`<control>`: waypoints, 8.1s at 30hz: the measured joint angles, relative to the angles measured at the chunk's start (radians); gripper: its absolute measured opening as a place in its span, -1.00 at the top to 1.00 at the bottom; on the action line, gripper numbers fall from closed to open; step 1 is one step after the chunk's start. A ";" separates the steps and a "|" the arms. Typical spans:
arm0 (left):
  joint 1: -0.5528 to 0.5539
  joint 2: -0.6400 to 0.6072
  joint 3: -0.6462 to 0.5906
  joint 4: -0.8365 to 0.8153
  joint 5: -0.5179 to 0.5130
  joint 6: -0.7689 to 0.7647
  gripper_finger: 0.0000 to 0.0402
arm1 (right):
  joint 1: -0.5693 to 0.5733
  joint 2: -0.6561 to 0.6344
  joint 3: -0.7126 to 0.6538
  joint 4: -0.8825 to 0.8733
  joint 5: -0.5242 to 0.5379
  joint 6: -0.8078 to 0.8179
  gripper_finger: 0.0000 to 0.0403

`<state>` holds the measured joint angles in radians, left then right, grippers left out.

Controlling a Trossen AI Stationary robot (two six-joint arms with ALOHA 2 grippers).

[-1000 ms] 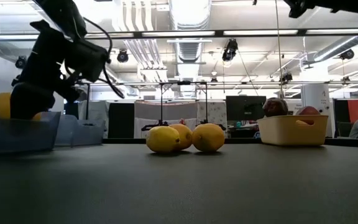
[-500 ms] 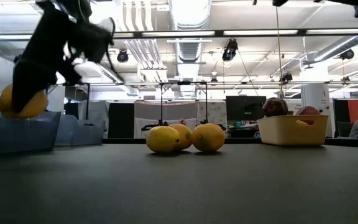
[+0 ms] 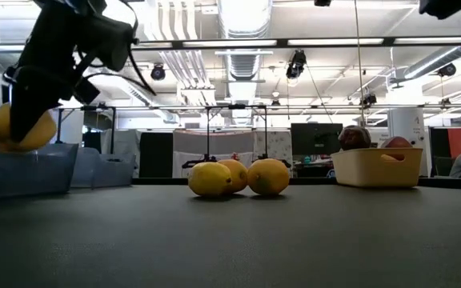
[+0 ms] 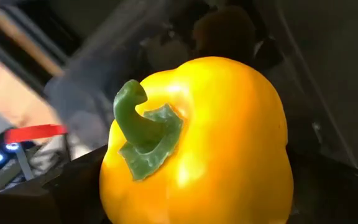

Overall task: Sort produce into baskets
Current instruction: Put the bell pepper into the bottom black bin, then put the lemon into the top black bin

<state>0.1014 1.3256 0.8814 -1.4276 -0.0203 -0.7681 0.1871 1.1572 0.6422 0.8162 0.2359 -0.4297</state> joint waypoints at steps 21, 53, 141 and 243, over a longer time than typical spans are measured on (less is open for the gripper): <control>0.013 0.062 -0.060 0.067 0.003 0.093 -0.99 | -0.004 0.049 0.049 -0.027 0.001 -0.016 -0.42; -0.076 0.020 -0.059 0.057 -0.062 -0.029 -0.98 | -0.005 0.049 0.049 -0.029 0.002 -0.018 -0.47; -1.089 0.473 0.277 0.389 -0.101 -0.770 -0.49 | -0.024 0.049 0.055 -0.036 0.000 0.039 -0.42; -0.623 0.162 -0.005 -0.038 -0.181 -0.881 -0.94 | -0.037 0.049 0.055 -0.080 0.001 0.097 -0.42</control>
<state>-0.5217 1.4876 0.8762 -1.4656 -0.2015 -1.6496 0.1497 1.2063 0.6968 0.7361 0.2369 -0.3325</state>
